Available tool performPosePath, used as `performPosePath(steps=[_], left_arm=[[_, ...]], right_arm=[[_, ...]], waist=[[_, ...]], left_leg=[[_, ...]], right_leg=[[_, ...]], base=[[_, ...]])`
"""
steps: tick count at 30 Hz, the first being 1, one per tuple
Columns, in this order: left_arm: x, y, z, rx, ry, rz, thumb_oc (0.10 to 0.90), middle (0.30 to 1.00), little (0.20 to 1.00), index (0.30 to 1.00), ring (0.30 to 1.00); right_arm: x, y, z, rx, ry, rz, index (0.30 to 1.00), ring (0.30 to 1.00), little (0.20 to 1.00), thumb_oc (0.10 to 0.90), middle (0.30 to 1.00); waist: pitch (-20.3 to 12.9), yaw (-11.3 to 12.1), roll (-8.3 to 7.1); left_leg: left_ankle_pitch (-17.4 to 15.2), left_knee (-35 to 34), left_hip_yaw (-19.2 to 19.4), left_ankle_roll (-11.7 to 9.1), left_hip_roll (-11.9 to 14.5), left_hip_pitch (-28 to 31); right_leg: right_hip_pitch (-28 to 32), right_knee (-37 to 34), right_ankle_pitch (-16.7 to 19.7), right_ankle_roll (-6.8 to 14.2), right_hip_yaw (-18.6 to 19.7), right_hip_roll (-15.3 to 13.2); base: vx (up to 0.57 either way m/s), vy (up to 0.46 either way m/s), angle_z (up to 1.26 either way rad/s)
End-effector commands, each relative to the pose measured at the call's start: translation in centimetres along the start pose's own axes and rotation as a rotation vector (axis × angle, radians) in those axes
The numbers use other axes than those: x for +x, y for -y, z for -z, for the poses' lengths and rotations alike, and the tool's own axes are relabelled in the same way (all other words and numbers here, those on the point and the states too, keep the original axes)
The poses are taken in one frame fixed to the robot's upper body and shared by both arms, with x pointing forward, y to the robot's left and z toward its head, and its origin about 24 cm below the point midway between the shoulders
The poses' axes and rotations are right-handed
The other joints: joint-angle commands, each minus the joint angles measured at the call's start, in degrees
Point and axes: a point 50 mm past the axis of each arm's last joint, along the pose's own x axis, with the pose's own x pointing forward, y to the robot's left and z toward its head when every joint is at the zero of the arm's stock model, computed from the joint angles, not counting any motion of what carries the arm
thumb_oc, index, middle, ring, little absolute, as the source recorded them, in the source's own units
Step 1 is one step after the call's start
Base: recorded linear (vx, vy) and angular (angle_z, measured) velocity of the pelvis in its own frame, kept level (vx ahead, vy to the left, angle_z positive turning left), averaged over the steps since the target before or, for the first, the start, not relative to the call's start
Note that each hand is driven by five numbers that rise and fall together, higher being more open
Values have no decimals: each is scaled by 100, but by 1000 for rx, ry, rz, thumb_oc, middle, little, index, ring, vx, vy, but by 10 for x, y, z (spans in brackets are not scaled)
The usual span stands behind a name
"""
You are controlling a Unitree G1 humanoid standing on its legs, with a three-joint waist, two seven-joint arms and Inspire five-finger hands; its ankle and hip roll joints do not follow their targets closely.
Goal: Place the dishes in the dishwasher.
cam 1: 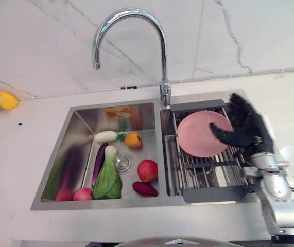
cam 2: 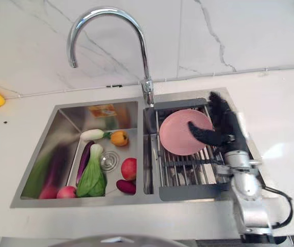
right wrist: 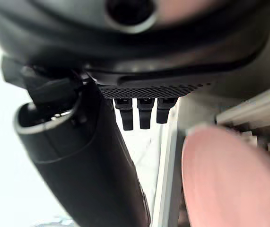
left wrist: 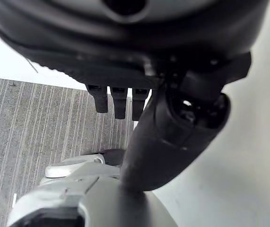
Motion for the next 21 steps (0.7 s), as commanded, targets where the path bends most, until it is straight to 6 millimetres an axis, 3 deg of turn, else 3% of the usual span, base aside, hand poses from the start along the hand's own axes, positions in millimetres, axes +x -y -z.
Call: performPosePath(steps=[1, 7, 10, 13, 21], left_arm=[[3, 3, -16, 55, 19, 38, 800, 900, 900, 900, 900], [2, 6, -19, 123, 39, 76, 800, 900, 900, 900, 900], [2, 5, -19, 144, 45, 92, 800, 900, 900, 900, 900], [2, 5, -24, 146, 68, 104, 800, 900, 900, 900, 900], [3, 6, -29, 111, 85, 111, 800, 900, 900, 900, 900]], right_arm=[[10, 1, -73, -43, 408, 18, 900, 900, 900, 800, 900], [7, 13, -98, -269, 476, -126, 900, 900, 900, 800, 900], [2, 11, -107, -431, 473, -281, 900, 900, 900, 800, 900], [-4, 3, -94, -502, 399, -425, 900, 900, 900, 800, 900], [-5, -1, -88, -683, 365, -527, 900, 900, 900, 800, 900]], waist=[[193, -50, -578], [214, -240, -577], [197, -339, -605], [178, -450, -624], [161, -488, -640]], left_leg=[[-351, 117, -88, 44, -159, 39], [-387, 72, 95, 2, -67, 162], [-414, 56, 216, -10, -42, 220], [-442, 37, 322, -23, -8, 289], [-461, 23, 355, -32, 18, 375]], right_leg=[[390, 68, -385, 494, 348, -590], [305, 68, -358, 512, 526, -501], [248, 68, -323, 525, 672, -472], [213, 68, -318, 525, 785, -428], [259, 68, -331, 518, 817, -391]], base=[[23, -39, 1], [13, -1, -9], [20, 4, -28], [32, 15, -29], [12, 5, -10]])
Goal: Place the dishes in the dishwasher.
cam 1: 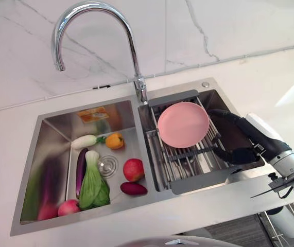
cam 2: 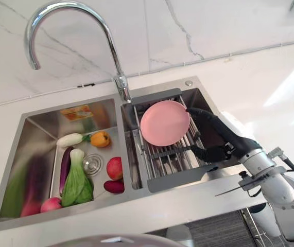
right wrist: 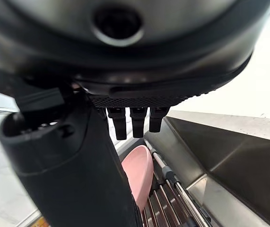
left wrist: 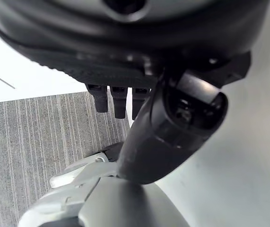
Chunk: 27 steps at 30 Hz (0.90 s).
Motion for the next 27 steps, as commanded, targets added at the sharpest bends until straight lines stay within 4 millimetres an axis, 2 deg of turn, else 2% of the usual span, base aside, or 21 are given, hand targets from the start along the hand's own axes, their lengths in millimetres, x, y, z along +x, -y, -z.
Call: performPosePath(steps=[1, 5, 6, 10, 11, 12, 15, 26, 27], left_arm=[[4, 16, -28, 37, 54, 78, 800, 900, 900, 900, 900], [4, 17, -25, 63, 44, 79, 800, 900, 900, 900, 900], [4, 18, -24, 85, 40, 78, 800, 900, 900, 900, 900], [4, 17, -21, 114, 28, 69, 800, 900, 900, 900, 900], [3, 15, -18, 138, 22, 54, 800, 900, 900, 900, 900], [3, 14, -17, 156, 20, 47, 800, 900, 900, 900, 900], [3, 13, -14, 177, 17, 38, 800, 900, 900, 900, 900], [2, 16, -12, 244, 24, 20, 800, 900, 900, 900, 900], [2, 18, -13, 247, 28, 18, 800, 900, 900, 900, 900]], right_arm=[[10, 18, -40, -143, 236, 90, 900, 900, 900, 800, 900], [15, 12, -38, -271, 221, 115, 900, 900, 900, 800, 900], [19, 10, -37, -352, 222, 138, 900, 900, 900, 800, 900], [22, 5, -34, -360, 210, 175, 900, 900, 900, 800, 900], [28, -4, -28, -362, 194, 203, 900, 900, 900, 800, 900], [33, -9, -23, -437, 177, 204, 900, 900, 900, 800, 900], [39, -15, -14, -507, 147, 203, 900, 900, 900, 800, 900], [54, -34, -2, -712, 153, 234, 900, 900, 900, 800, 900], [55, -36, 0, -715, 151, 250, 799, 799, 799, 733, 799]], waist=[[-140, 22, -473], [-149, 71, -456], [-143, 133, -441], [-139, 193, -417], [-139, 251, -417], [-131, 330, -405], [-119, 410, -392], [-139, 617, -354], [-135, 622, -352]], left_leg=[[-314, 26, -160, -49, 9, 217], [-331, 23, -208, -42, -7, 231], [-331, 25, -247, -33, -18, 225], [-326, 25, -301, -24, -25, 212], [-326, 26, -367, -17, -33, 204], [-324, 30, -415, -13, -48, 200], [-315, 30, -497, -10, -55, 185], [-268, 38, -726, -25, -95, 119], [-262, 40, -742, -27, -94, 111]], right_leg=[[452, 67, -527, 559, 198, -435], [495, 67, -557, 559, 160, -441], [514, 67, -565, 552, 133, -446], [543, 67, -579, 542, 92, -452], [584, 67, -606, 536, 41, -459], [608, 67, -620, 527, -2, -459], [652, 67, -639, 514, -67, -459], [749, 67, -683, 481, -286, -464], [750, 67, -681, 480, -300, -469]], base=[[22, 8, -4], [0, 0, 0], [0, 0, 0], [8, -3, 5], [10, -2, 9], [5, -4, 9], [-6, -1, 17], [-6, 1, 16], [-22, -2, 7]])
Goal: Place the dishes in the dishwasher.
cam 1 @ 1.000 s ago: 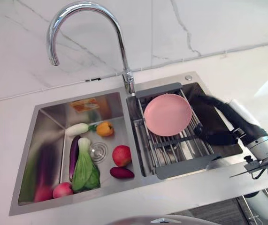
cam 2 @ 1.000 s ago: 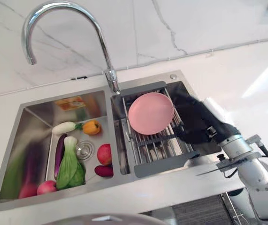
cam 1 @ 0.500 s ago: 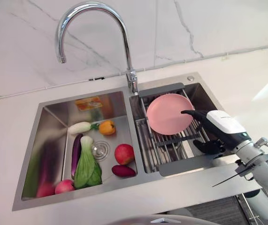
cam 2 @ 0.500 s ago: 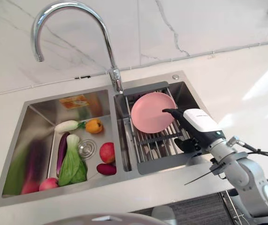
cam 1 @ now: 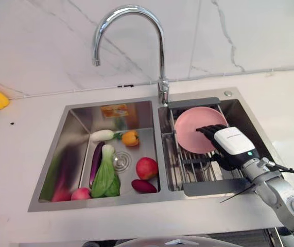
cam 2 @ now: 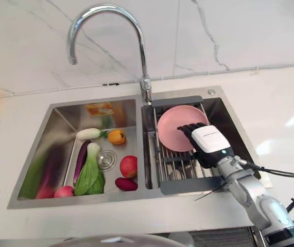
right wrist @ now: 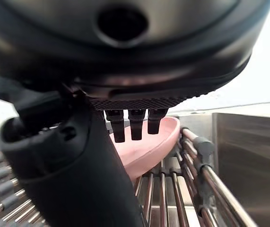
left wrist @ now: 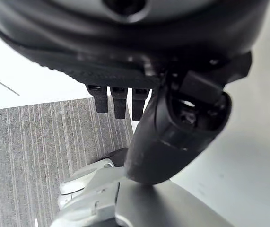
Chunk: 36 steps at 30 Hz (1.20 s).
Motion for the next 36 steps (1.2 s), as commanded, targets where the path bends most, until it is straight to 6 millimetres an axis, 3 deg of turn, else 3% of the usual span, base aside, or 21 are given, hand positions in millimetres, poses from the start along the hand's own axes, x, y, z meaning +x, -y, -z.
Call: performPosePath(steps=[1, 11, 21, 24, 27, 29, 32, 34, 35, 36], left_arm=[[2, 12, -14, 96, 21, 31, 800, 900, 900, 900, 900], [2, 17, -14, 122, 26, 21, 800, 900, 900, 900, 900], [2, 20, -17, 127, 47, 14, 800, 900, 900, 900, 900], [2, 20, -22, 122, 70, 7, 800, 900, 900, 900, 900], [2, 21, -25, 143, 84, 14, 800, 900, 900, 900, 900], [2, 24, -32, 216, 116, 35, 800, 900, 900, 900, 900], [2, 22, -39, 213, 134, 34, 800, 900, 900, 900, 900], [3, 19, -45, 181, 147, 24, 800, 900, 900, 900, 900], [4, 15, -57, 173, 176, 18, 800, 900, 900, 900, 900], [4, 13, -63, 185, 194, 17, 800, 900, 900, 900, 900]], right_arm=[[26, 42, -6, -87, 53, 304, 300, 300, 300, 400, 300], [31, 46, -14, -72, 51, 413, 300, 300, 300, 400, 300], [11, 90, -8, -36, -25, 728, 300, 300, 300, 400, 300], [-4, 113, -2, -75, -70, 872, 300, 300, 300, 400, 300], [-20, 122, 3, -130, -113, 924, 300, 300, 300, 400, 300], [-39, 132, 12, -190, -184, 985, 300, 300, 300, 400, 300], [-47, 133, 19, -217, -239, 988, 300, 300, 300, 400, 300], [-53, 132, 27, -253, -301, 973, 300, 300, 300, 400, 300], [-52, 129, 33, -279, -355, 964, 300, 300, 300, 400, 300], [-52, 125, 38, -287, -386, 937, 300, 300, 300, 400, 300]], waist=[[5, 206, -402], [-15, 232, -391], [-32, 150, -359], [-33, 77, -390], [-54, 19, -428], [-49, -154, -499], [-25, -246, -558], [17, -354, -651], [41, -459, -685], [50, -506, -663]], left_leg=[[-298, 43, -206, -129, 47, 94], [-277, 48, -255, -139, 48, 76], [-282, 57, -272, -118, 37, 87], [-287, 62, -299, -106, 12, 67], [-310, 69, -341, -84, -7, 62], [-342, 62, -375, -27, -37, 64], [-339, 29, -332, 11, -40, 9], [-333, 22, -229, 28, -37, -118], [-279, 22, -9, 24, 57, -377], [-264, 22, 47, 16, 165, -496]], right_leg=[[412, 70, -624, 467, 169, -311], [441, 70, -633, 453, 107, -315], [467, 70, -640, 450, 100, -323], [448, 70, -630, 445, 139, -314], [461, 70, -628, 427, 155, -302], [357, 202, -582, 414, 269, -291], [143, 280, -537, 428, 387, -272], [-60, 139, -321, 494, 526, -245], [-505, 86, -79, 629, 931, -254], [-588, 113, -77, 708, 1217, -303]], base=[[-19, -6, 4], [-3, -2, 3], [-4, 2, 1], [-13, 13, 3], [-1, 18, 3], [-11, 54, 12], [-67, 33, 0], [-255, 3, -37], [-359, -60, -89], [-428, -124, -114]])
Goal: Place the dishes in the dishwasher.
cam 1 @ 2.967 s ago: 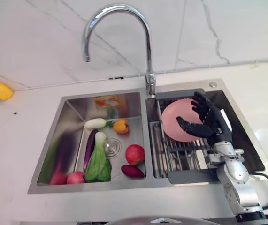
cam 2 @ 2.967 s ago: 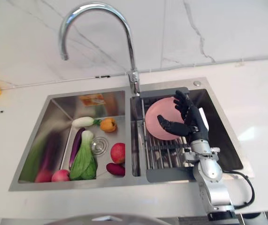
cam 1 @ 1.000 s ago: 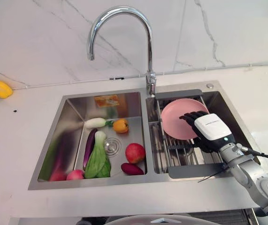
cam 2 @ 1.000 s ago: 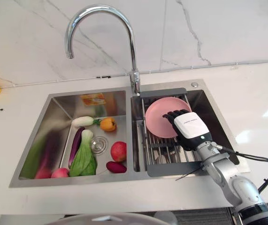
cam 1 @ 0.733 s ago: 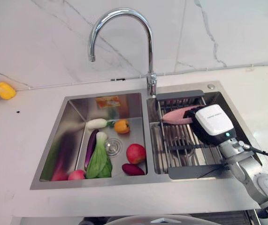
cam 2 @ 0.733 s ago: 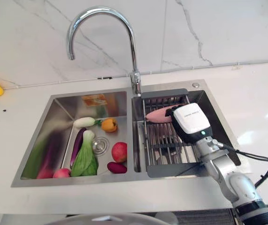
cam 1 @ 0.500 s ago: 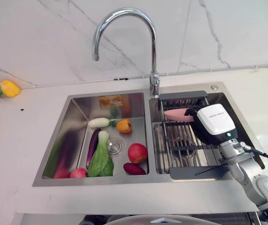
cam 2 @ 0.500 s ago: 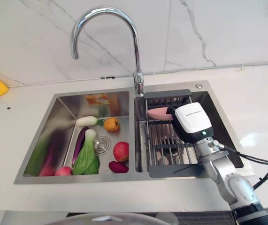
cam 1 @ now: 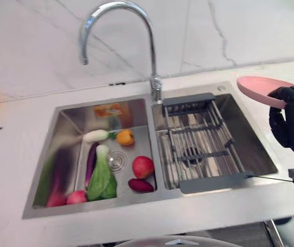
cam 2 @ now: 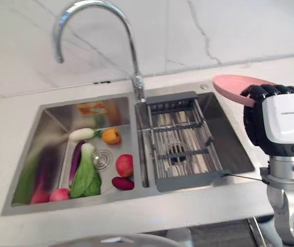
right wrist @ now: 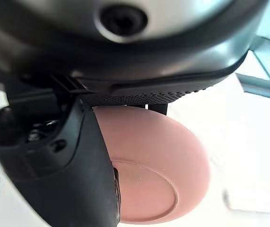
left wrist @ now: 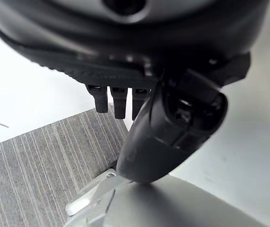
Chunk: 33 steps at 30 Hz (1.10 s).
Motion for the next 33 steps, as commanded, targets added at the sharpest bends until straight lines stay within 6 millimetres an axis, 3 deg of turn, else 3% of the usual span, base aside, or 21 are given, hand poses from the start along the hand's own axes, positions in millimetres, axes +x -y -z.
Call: performPosePath(steps=[1, 2, 3, 4, 5, 7, 9, 10, 14, 15, 16, 17, 19, 21, 22, 23, 24, 25, 27, 33], left_arm=[[5, 5, -56, 28, 169, 53, 800, 900, 900, 900, 900], [5, 2, -59, 18, 175, 44, 800, 900, 900, 900, 900], [5, 2, -59, 18, 175, 44, 800, 900, 900, 900, 900], [6, -1, -57, -2, 169, 30, 800, 900, 900, 900, 900], [6, -8, -52, -57, 153, 2, 800, 900, 900, 900, 900], [6, -8, -47, -94, 140, 4, 800, 900, 900, 900, 900], [6, -6, -44, -102, 132, 18, 800, 900, 900, 900, 900], [5, -2, -35, -121, 109, 33, 800, 900, 900, 900, 900], [4, 1, -26, -166, 71, 29, 800, 900, 900, 900, 900], [4, 3, -26, -204, 69, 22, 800, 900, 900, 900, 900], [3, 0, -16, -442, 23, -24, 800, 900, 900, 900, 900], [3, 0, -16, -442, 23, -24, 800, 900, 900, 900, 900], [3, 3, -18, -468, 27, -20, 800, 900, 900, 900, 900], [3, 1, -18, -464, 28, -29, 800, 900, 900, 900, 900], [3, 0, -15, -482, 21, -41, 800, 900, 900, 900, 900], [2, -1, -11, -493, 13, -44, 800, 900, 900, 900, 900], [2, 0, -10, -491, 11, -42, 800, 900, 900, 900, 900], [1, 4, -7, -481, -1, -31, 800, 900, 900, 900, 900], [1, 6, -8, -444, -4, -20, 800, 900, 900, 900, 900], [3, 7, -21, -423, 39, -14, 800, 900, 900, 900, 900]], right_arm=[[32, 22, 4, -49, -52, 248, 300, 300, 300, 400, 300], [35, 22, 6, -65, -69, 266, 300, 300, 300, 400, 300], [35, 22, 6, -65, -69, 266, 300, 300, 300, 400, 300], [38, 23, 6, -79, -74, 283, 300, 300, 300, 400, 300], [50, 25, 0, -83, -34, 307, 300, 300, 300, 400, 300], [62, 28, -4, -112, 4, 313, 300, 300, 300, 400, 300], [67, 31, -4, -121, 28, 316, 300, 300, 300, 400, 300], [76, 39, -5, -151, 50, 365, 300, 300, 300, 400, 300], [77, 46, -4, -166, 84, 374, 300, 300, 300, 400, 300], [71, 49, 3, -184, 84, 358, 300, 300, 300, 400, 300], [65, 48, 10, -213, 71, 326, 300, 300, 300, 400, 300], [65, 48, 10, -213, 71, 326, 300, 300, 300, 400, 300], [67, 41, 15, -225, 41, 273, 300, 300, 300, 400, 300], [68, 39, 11, -206, 52, 269, 300, 300, 300, 400, 300], [67, 39, 10, -207, 63, 259, 300, 300, 300, 400, 300], [63, 39, 12, -219, 64, 240, 300, 300, 300, 400, 300], [62, 39, 12, -220, 64, 236, 300, 300, 300, 400, 300], [58, 39, 13, -223, 59, 225, 300, 300, 300, 400, 300], [53, 36, 8, -201, 64, 214, 300, 300, 300, 400, 300], [16, 7, 3, -77, -14, 35, 300, 300, 300, 400, 300]], waist=[[-20, -15, -438], [6, 78, -410], [6, 78, -410], [2, 233, -351], [31, 476, -339], [-18, 650, -368], [-75, 732, -365], [-129, 872, -317], [-84, 823, -93], [7, 677, 80], [154, 678, 156], [154, 678, 156], [292, 680, 82], [308, 676, 1], [274, 649, -21], [198, 543, 2], [182, 571, 11], [79, 413, 122], [24, 393, 197], [-5, 149, 206]], left_leg=[[-174, 28, -151, 21, 306, -350], [-99, 73, 34, 13, 409, -459], [-99, 73, 34, 13, 409, -459], [-20, 124, 318, -14, 551, -540], [171, 240, 780, -94, 723, -575], [326, 379, 964, -145, 821, -712], [389, 451, 1018, -169, 886, -826], [587, 497, 1151, -307, 1113, -931], [1043, 437, 1155, -651, 1477, -875], [1226, 445, 1044, -800, 1669, -874], [1184, 612, 727, -851, 1656, -791], [1184, 612, 727, -851, 1656, -791], [787, 1125, -233, -767, 1261, -707], [240, 1526, -744, -646, 777, -671], [51, 1543, -788, -574, 639, -670], [-130, 1394, -598, -490, 664, -564], [-131, 1345, -568, -486, 669, -520], [4, 903, -458, -524, 808, -297], [73, 478, -585, -517, 809, -93], [138, 33, -351, -507, 737, 55]], right_leg=[[-5, -12, -139, 737, 788, -380], [18, 101, -191, 729, 523, -498], [18, 101, -191, 729, 523, -498], [144, 266, -292, 758, -63, -723], [487, 597, -352, 798, -659, -1127], [777, 913, -371, 897, -583, -1365], [827, 855, -417, 915, -475, -1369], [957, 596, -527, 1007, -784, -1435], [1072, 39, -703, 872, -971, -1022], [1262, -100, -949, 798, -982, -727], [1341, -100, -1032, 726, -1077, -661], [1341, -100, -1032, 726, -1077, -661], [1238, -100, -995, 603, -899, -650], [1103, -100, -889, 518, -715, -649], [999, -100, -848, 478, -639, -624], [959, -100, -864, 484, -618, -581], [963, -100, -868, 487, -599, -578], [920, -100, -870, 503, -546, -460], [867, -96, -837, 511, -444, -403], [806, -81, -711, 584, -564, -502]], base=[[-368, -150, -104], [-285, -114, -60], [-261, -77, -55], [-299, -77, -132], [-388, -115, -161], [-292, -179, -121], [-149, -193, -87], [-133, -295, -71], [-84, -326, -67], [-89, -436, -14], [-88, -416, -15], [-100, -264, 28], [-109, -193, 14], [-124, -242, -59], [-75, -136, -86], [-31, -62, -97], [42, 50, -67], [45, 76, -12], [15, 65, 14], [-9, 67, 4]])
